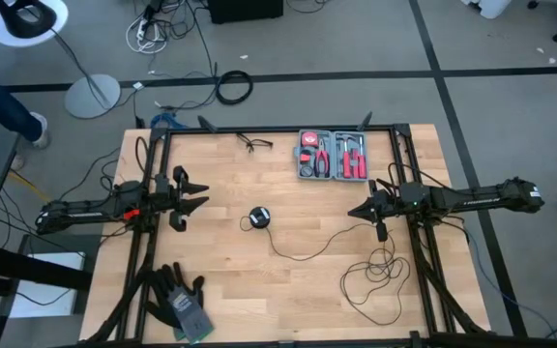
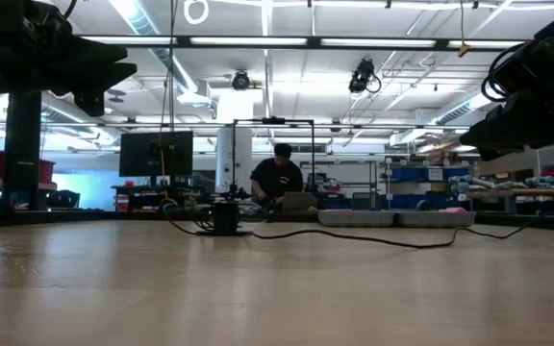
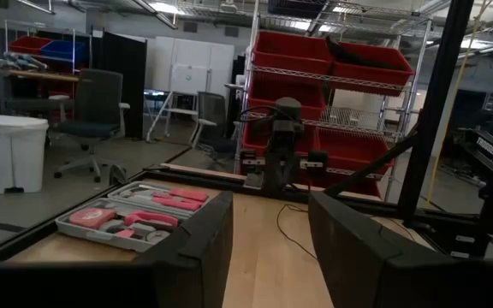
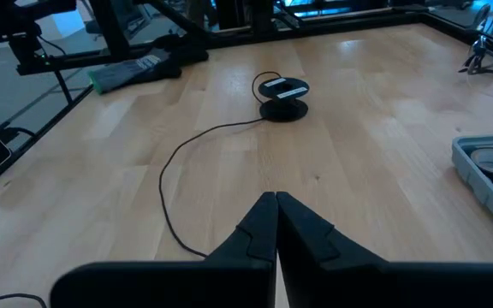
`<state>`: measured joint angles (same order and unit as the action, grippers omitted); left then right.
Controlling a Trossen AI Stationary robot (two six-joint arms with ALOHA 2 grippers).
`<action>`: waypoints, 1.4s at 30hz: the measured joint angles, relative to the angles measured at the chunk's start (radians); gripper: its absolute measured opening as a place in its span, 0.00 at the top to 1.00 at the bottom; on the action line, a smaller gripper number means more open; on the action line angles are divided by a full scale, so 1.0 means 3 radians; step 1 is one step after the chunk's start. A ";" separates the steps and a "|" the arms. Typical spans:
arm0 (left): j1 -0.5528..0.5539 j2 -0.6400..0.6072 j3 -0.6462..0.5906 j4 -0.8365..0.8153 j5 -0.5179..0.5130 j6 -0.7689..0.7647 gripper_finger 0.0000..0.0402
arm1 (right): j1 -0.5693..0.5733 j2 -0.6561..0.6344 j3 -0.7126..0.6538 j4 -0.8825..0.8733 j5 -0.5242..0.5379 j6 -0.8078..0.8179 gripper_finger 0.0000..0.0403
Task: Coil cords
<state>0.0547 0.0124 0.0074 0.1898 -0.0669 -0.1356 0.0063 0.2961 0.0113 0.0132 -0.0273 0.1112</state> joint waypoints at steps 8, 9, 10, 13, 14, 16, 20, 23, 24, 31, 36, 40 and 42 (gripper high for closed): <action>0.0001 0.0001 0.0000 0.0000 0.0001 0.0000 0.61 | 0.0000 0.0000 0.0001 0.0000 -0.0001 0.0000 0.98; 0.0001 0.0000 0.0000 -0.0001 0.0000 0.0000 0.61 | 0.0000 0.0000 0.0000 0.0001 0.0000 0.0000 0.98; 0.0001 0.0000 0.0000 -0.0001 0.0000 0.0000 0.61 | 0.0000 0.0000 0.0000 0.0001 0.0000 0.0001 0.98; 0.0001 0.0000 0.0000 0.0000 0.0001 0.0000 0.61 | 0.0000 -0.0001 0.0000 0.0001 0.0000 0.0001 0.98; 0.0000 0.0000 0.0000 -0.0001 0.0000 0.0000 0.61 | 0.0000 -0.0001 0.0000 0.0001 0.0000 0.0003 0.98; 0.0001 0.0000 0.0000 0.0000 0.0000 0.0000 0.61 | 0.0000 0.0000 0.0000 0.0023 0.0001 0.0041 0.98; 0.0000 0.0000 0.0000 -0.0001 0.0000 0.0000 0.61 | -0.0003 -0.0001 0.0019 0.0244 0.0246 0.0306 0.99; 0.0001 0.0000 0.0000 -0.0001 0.0001 0.0000 0.61 | 0.0051 0.0027 0.0240 0.0085 0.0648 0.0328 0.99; 0.0001 0.0000 0.0000 0.0000 0.0001 0.0000 0.61 | 0.0078 0.0056 0.0348 -0.0017 0.0832 0.0319 0.99; 0.0001 0.0001 0.0000 -0.0001 0.0000 0.0000 0.61 | 0.0194 0.0637 0.1383 -0.0982 0.1317 0.0187 1.00; 0.0001 0.0000 0.0000 0.0000 0.0000 0.0000 0.61 | 0.0197 0.1411 0.2064 -0.1542 0.1324 0.0422 1.00; 0.0001 0.0001 -0.0001 0.0000 0.0000 0.0000 0.61 | 0.0135 0.2088 0.2513 -0.1767 0.1288 0.0632 1.00; 0.0001 0.0000 0.0000 0.0000 0.0000 0.0000 0.61 | 0.0075 0.2412 0.2720 -0.1798 0.1198 0.0702 0.99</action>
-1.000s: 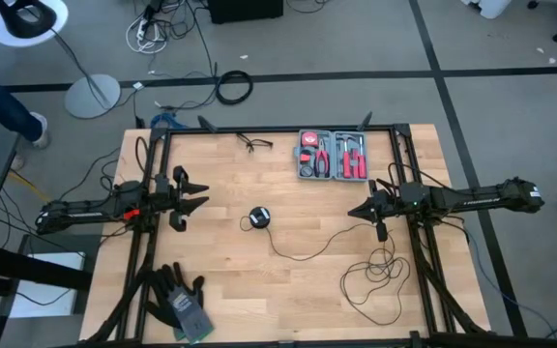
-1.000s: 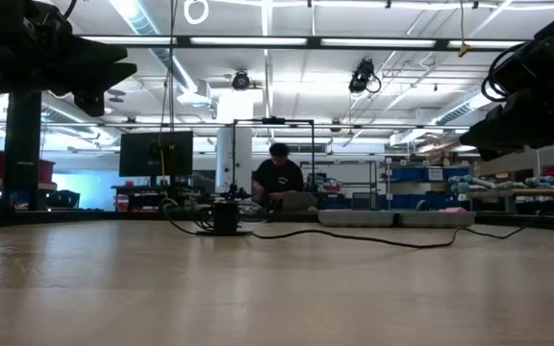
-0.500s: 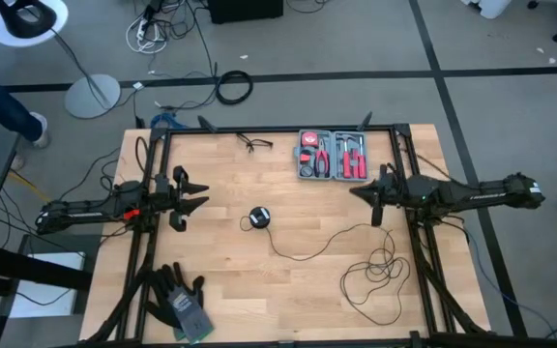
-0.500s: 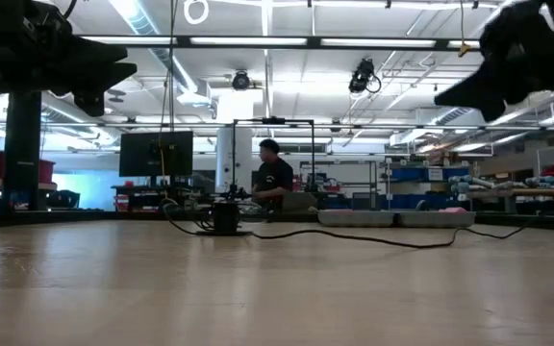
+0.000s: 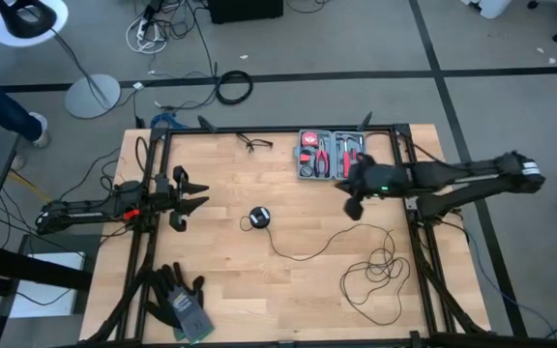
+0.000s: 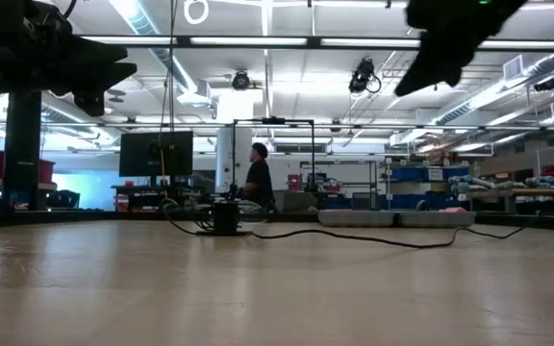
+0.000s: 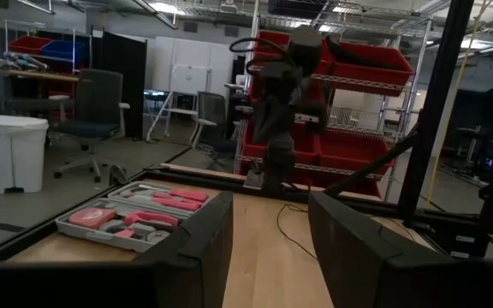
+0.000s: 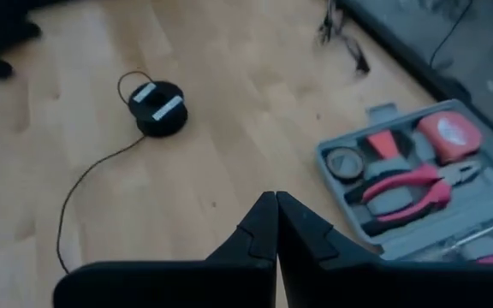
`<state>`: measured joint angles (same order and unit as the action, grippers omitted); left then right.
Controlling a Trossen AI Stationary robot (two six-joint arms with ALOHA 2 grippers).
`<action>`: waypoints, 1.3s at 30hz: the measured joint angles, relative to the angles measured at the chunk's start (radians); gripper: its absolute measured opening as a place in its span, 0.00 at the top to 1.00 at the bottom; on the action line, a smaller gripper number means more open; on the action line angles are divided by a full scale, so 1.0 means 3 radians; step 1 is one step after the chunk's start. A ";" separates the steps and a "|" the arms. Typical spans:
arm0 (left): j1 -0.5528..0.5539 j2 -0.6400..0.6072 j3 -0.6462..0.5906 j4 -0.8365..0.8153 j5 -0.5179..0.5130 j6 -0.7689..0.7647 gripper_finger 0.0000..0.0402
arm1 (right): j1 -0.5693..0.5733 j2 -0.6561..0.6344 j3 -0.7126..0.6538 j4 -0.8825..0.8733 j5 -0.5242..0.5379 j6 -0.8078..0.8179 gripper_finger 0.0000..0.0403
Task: Coil cords
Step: Coil the black wire onto the spool
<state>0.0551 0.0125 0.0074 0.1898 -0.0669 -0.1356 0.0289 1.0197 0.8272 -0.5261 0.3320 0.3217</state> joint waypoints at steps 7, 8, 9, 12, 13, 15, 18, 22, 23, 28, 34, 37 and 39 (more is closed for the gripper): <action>-0.0001 0.0000 0.0000 0.0000 0.0000 0.0000 0.61 | -0.0350 0.0970 0.0503 0.0116 -0.0649 0.0166 0.94; -0.0001 0.0000 0.0000 0.0000 0.0000 0.0000 0.61 | -0.0406 0.1095 0.0518 0.0205 -0.0685 0.0205 0.93; 0.0000 0.0000 0.0000 0.0000 0.0000 0.0000 0.61 | -0.0462 0.1209 0.0519 0.0321 -0.0729 0.0242 0.92; -0.0001 0.0001 0.0000 -0.0001 0.0000 0.0000 0.61 | -0.0627 0.1552 0.0519 0.0691 -0.1082 0.0337 0.88; -0.0001 0.0000 0.0000 0.0000 0.0000 0.0000 0.61 | -0.0667 0.1663 0.0519 0.0831 -0.1224 0.0374 0.86; -0.0001 0.0000 0.0000 0.0000 0.0000 0.0000 0.61 | -0.0714 0.1884 0.0518 0.1116 -0.1458 0.0444 0.83; 0.0000 0.0001 0.0000 -0.0001 0.0000 0.0000 0.61 | -0.0723 0.2193 0.0518 0.1557 -0.1599 0.0547 0.78; -0.0001 0.0001 0.0000 0.0000 0.0000 0.0000 0.61 | -0.0712 0.2528 0.0518 0.2022 -0.1705 0.0701 0.71; -0.0001 0.0001 0.0000 0.0000 0.0001 0.0000 0.61 | -0.0707 0.2591 0.0518 0.2102 -0.1724 0.0732 0.70; -0.0001 0.0001 0.0000 0.0000 0.0000 0.0000 0.61 | -0.0689 0.2878 0.0516 0.2511 -0.1866 0.0915 0.66; 0.0000 0.0000 0.0000 0.0000 0.0000 0.0000 0.61 | -0.0624 0.3188 0.0516 0.3076 -0.2085 0.1131 0.65; 0.0000 0.0000 0.0000 0.0000 0.0001 0.0000 0.61 | -0.0608 0.3271 0.0516 0.3156 -0.2089 0.1173 0.65; 0.0000 0.0000 0.0000 0.0001 0.0000 0.0000 0.61 | -0.0602 0.3301 0.0516 0.3233 -0.2085 0.1187 0.65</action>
<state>0.0551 0.0127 0.0074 0.1901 -0.0669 -0.1356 -0.1516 2.0101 0.9821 0.4439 -0.2934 0.6777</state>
